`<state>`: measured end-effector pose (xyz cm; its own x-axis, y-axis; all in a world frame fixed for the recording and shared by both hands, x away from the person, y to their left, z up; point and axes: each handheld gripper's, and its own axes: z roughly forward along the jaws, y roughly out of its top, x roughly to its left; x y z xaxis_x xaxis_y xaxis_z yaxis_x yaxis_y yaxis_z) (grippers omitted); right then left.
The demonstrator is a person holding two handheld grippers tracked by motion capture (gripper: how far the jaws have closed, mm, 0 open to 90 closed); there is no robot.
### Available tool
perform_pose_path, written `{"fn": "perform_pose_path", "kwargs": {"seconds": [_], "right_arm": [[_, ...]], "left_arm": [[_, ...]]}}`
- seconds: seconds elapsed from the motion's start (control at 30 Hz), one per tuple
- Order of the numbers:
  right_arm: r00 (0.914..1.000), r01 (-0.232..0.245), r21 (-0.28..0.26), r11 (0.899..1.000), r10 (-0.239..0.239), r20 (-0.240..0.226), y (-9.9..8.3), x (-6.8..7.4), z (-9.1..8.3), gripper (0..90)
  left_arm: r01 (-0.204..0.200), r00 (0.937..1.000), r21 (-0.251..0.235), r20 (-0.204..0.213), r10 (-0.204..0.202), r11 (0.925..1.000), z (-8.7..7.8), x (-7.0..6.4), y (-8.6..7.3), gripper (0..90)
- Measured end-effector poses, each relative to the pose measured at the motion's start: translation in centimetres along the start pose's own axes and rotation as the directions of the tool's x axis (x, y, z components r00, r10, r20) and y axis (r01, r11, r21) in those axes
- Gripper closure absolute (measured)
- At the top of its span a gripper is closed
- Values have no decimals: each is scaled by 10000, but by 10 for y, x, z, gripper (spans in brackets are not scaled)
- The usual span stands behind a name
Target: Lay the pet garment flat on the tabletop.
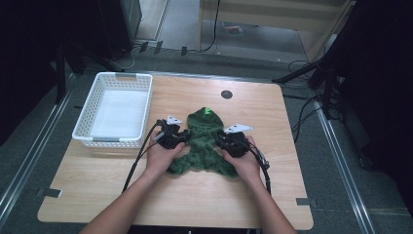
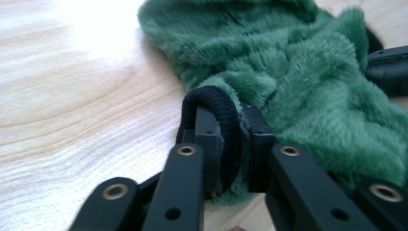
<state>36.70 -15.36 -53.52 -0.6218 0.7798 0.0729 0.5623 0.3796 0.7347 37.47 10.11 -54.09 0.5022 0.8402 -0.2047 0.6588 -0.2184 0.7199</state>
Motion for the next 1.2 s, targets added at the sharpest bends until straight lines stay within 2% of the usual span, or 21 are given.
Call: {"fn": "perform_pose_path", "kwargs": {"seconds": [0.07, 0.13, 0.2, 0.27, 0.33, 0.37, 0.43, 0.5, 0.57, 0.6, 0.63, 0.67, 0.7, 0.73, 0.77, 0.8, 0.87, 0.97, 1.03, 1.13, 1.2], "right_arm": [[9998, -31, -139, 9999, 34, 195, -5, -3, -4, 900], [9997, -98, 21, 9999, 98, 216, -9, -8, -7, 900], [9978, -101, 378, 9992, 76, 662, -13, -12, -10, 900], [9967, -266, 387, 9989, 235, 773, -17, -18, -15, 900], [9969, -568, 184, 9982, 556, 561, -19, -22, -22, 900], [9970, -705, -53, 9975, 706, 316, -18, -23, -26, 889], [9968, -797, -700, 9944, 789, -137, -11, -21, -32, 734], [9964, -799, -940, 9924, 821, 204, -1, -17, -33, 643], [9916, -997, -1374, 9855, 1099, 683, 9, -16, -31, 579], [9882, -1328, -1540, 9791, 1428, 558, 13, -19, -28, 572], [9841, -1706, -1596, 9723, 1762, 214, 15, -24, -24, 547], [9783, -2067, -1451, 9676, 2063, -181, 18, -27, -18, 520], [9758, -2144, -1089, 9707, 2078, -685, 19, -29, -10, 504], [9765, -1987, -553, 9785, 1928, -968, 20, -28, -1, 504], [9854, -1611, -280, 9865, 1593, -599, 20, -24, 6, 565], [9906, -1347, -58, 9909, 1345, -242, 19, -20, 10, 685], [9945, -1042, -163, 9944, 1042, -43, 17, -15, 9, 841], [9955, -922, -474, 9946, 932, 198, 15, -15, -5, 865], [9960, -729, -498, 9961, 753, 481, 12, -17, -13, 870], [9957, -429, 60, 9991, 423, 830, -2, -22, -18, 875], [9951, -482, 218, 9986, 461, 873, -10, -25, -20, 876]], "left_arm": [[122, 9999, -77, -30, -122, 9999, -3, 6, 0, 845], [301, 9994, -163, -193, -304, 9994, -6, 11, 1, 846], [374, 9984, -78, -422, -377, 9993, -6, 16, 0, 846], [503, 9978, -58, -423, -505, 9987, -5, 19, -2, 843], [445, 9988, -158, -211, -448, 9989, -6, 20, -2, 803], [418, 9991, -323, -73, -420, 9986, -7, 19, -2, 732], [339, 9994, -619, 83, -334, 9975, -10, 16, -2, 632], [735, 9972, -727, 159, -726, 9946, -12, 16, 0, 519], [1133, 9934, -710, -88, -1142, 9910, -11, 17, 0, 478], [1253, 9920, -586, -106, -1261, 9904, -11, 17, 1, 487], [1286, 9917, -530, -12, -1288, 9903, -11, 16, 1, 500], [1210, 9926, -535, -13, -1213, 9912, -11, 15, 1, 513], [1095, 9938, -528, -115, -1102, 9926, -11, 14, 1, 534], [1042, 9944, -482, -120, -1049, 9934, -11, 13, 1, 571], [979, 9951, -456, -55, -982, 9942, -10, 13, 1, 624], [879, 9961, -468, -73, -883, 9950, -10, 13, 1, 692], [657, 9977, -422, -120, -663, 9969, -11, 14, 0, 813], [61, 9996, -154, -266, -65, 9999, -13, 13, -3, 854], [-105, 9995, 36, -313, 106, 9999, -13, 14, -5, 865], [32, 9998, 142, -188, -29, 9999, -13, 16, -6, 871], [92, 9997, 215, -235, -87, 9997, -12, 16, -7, 871]]}}
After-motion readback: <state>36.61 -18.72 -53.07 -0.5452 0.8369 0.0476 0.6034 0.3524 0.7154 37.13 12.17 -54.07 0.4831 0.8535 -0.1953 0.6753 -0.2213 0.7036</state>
